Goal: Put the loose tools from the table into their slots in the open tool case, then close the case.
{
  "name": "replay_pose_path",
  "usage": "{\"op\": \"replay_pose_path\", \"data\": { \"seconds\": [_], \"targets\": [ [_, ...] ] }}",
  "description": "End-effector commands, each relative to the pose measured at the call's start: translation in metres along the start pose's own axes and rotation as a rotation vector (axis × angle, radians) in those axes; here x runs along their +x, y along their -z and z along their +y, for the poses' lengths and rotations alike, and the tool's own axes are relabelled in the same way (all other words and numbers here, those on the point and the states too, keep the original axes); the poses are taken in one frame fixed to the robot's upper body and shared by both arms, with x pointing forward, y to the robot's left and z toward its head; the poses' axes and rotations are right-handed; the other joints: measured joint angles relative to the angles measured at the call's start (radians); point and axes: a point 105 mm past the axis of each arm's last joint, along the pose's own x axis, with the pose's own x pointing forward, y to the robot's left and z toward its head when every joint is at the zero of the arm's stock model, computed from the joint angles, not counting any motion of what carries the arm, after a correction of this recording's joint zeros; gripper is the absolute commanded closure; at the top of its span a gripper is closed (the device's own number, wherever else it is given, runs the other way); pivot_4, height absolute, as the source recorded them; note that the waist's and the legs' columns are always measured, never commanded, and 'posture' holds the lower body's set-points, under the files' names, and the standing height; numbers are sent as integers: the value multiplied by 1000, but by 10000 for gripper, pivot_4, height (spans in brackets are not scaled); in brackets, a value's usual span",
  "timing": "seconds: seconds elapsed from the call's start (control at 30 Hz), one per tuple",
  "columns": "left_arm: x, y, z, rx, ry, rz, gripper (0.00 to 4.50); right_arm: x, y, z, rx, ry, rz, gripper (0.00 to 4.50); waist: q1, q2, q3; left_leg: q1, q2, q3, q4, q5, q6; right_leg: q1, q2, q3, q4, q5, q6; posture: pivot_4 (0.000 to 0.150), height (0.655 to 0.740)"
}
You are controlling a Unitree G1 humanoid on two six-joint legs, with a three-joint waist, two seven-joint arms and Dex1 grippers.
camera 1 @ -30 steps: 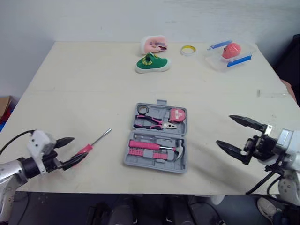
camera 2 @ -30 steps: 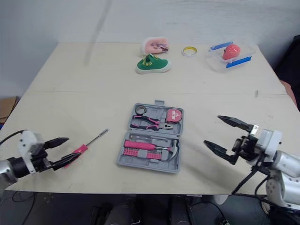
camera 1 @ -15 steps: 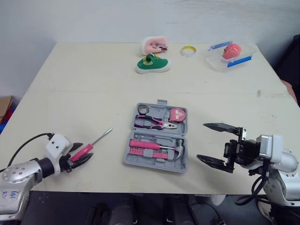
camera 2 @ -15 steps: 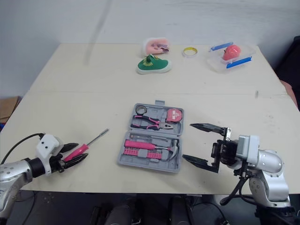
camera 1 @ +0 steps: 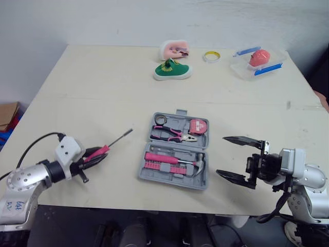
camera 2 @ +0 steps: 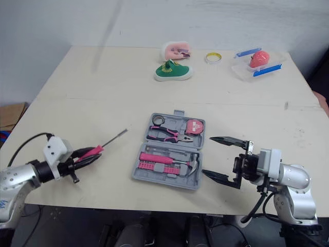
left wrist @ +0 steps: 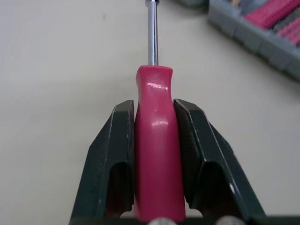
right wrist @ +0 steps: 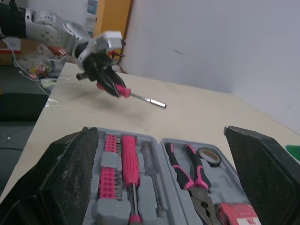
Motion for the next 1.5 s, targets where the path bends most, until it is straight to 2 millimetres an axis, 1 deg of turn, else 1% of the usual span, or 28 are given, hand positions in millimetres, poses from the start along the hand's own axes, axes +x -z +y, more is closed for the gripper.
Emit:
{"op": "replay_pose_path", "data": {
  "seconds": [0.03,0.1,0.2,0.3,0.37,0.43,0.53,0.6,0.73,0.87,1.07,1.23,1.3,1.5],
  "targets": [
    [16,-36,-28,154,229,-70,39331,-15,-3,1,-34,10,38,0,0,0,0,0,0,0,0,0,0,0,0,0,-1,0,0,1500,7400],
    [29,-47,-40,190,334,-88,39331,-20,1,1,-5,16,67,0,-1,0,0,0,0,1,0,0,0,0,1,0,-1,0,0,1500,7400],
    [39,-50,-53,242,450,-52,39331,-23,1,2,8,6,84,0,-5,0,0,0,0,1,2,0,1,1,1,0,0,1,1,1500,7400],
    [47,-48,-57,276,484,0,39331,-26,0,7,9,1,90,0,-10,0,0,1,1,2,2,1,0,1,3,1,2,1,1,1500,7400],
    [59,-54,-62,302,517,10,39331,-29,1,13,15,-7,111,0,-2,0,0,1,1,1,2,1,0,0,3,1,3,0,0,1500,7400],
    [70,-57,-73,346,585,24,39331,-32,4,22,34,-16,137,0,5,0,0,1,0,1,2,1,1,0,3,1,4,0,0,1500,7400],
    [82,-57,-80,379,623,51,39331,-33,6,29,46,-17,151,0,7,0,0,-1,0,1,7,1,1,1,3,1,4,0,1,1500,7400],
    [90,-56,-82,365,628,79,39331,-32,6,31,52,-9,154,0,6,0,0,-1,0,1,10,-1,2,1,3,2,4,0,1,1500,7400],
    [96,-59,-92,307,671,97,39331,-29,5,31,52,-6,157,0,-1,0,0,-1,1,1,11,-1,2,1,3,2,5,1,1,1500,7400],
    [103,-59,-98,318,686,125,39331,-25,4,28,38,1,153,0,1,-1,0,-1,1,1,11,0,1,1,4,2,5,0,1,1500,7400],
    [111,-55,-98,328,662,157,39331,-20,3,25,31,5,151,0,2,-1,0,-1,1,1,12,0,1,1,3,2,5,0,1,1500,7400],
    [115,-49,-103,309,668,165,39331,-16,3,24,27,9,154,0,2,-1,0,-2,1,0,12,0,1,1,3,2,6,0,1,1500,7400],
    [115,-48,-105,284,674,170,39331,-15,3,24,27,12,153,0,2,-1,0,-2,1,0,12,0,1,1,3,2,6,0,1,1500,7400],
    [118,-45,-105,292,649,178,39331,-14,3,23,20,19,158,0,2,-1,0,-2,1,0,12,0,2,1,3,2,6,0,1,1500,7400]
  ]
}}
